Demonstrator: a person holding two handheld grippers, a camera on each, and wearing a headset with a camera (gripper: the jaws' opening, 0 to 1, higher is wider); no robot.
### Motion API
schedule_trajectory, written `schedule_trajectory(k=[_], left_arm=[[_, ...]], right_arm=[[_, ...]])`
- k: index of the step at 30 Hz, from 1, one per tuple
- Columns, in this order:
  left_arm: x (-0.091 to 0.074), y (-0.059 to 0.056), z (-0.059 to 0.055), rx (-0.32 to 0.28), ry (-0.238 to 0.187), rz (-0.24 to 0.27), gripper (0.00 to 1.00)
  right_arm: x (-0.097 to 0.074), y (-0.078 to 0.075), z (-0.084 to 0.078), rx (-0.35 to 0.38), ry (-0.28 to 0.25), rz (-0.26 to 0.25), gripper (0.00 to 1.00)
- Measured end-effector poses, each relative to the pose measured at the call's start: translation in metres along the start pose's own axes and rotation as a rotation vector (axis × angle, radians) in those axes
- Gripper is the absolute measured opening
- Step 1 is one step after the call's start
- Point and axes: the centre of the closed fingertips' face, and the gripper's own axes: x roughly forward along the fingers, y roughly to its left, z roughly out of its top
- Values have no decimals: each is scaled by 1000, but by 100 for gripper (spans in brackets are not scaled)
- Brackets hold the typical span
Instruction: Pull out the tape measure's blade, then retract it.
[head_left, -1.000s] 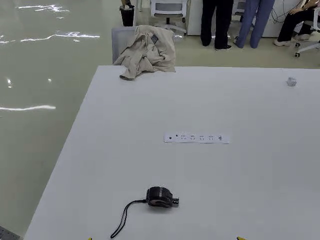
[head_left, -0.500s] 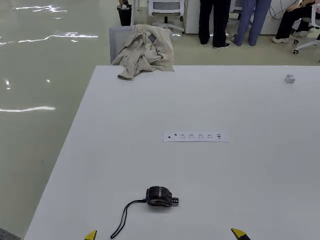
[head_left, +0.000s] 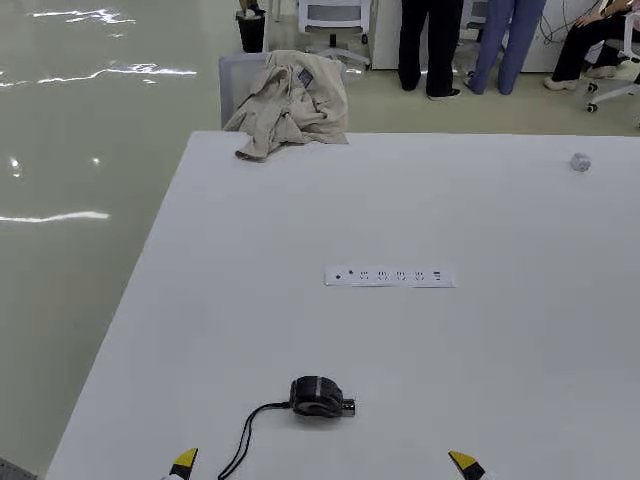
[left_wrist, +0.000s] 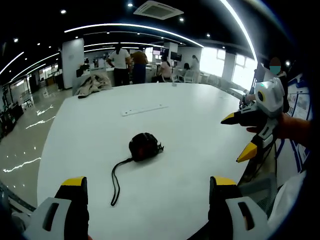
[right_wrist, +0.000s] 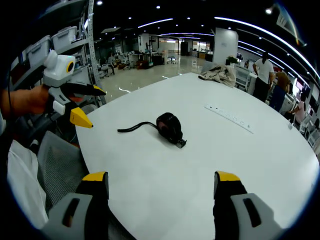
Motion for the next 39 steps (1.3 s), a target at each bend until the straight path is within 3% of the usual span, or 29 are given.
schedule_trajectory(k=[20, 39], left_arm=[[15, -3, 13, 54, -9, -34, 98], [40, -7, 16, 116, -2, -90, 97]], right_arm=[[6, -3, 4, -52, 8, 23, 89], [19, -6, 3, -63, 19, 44, 88]])
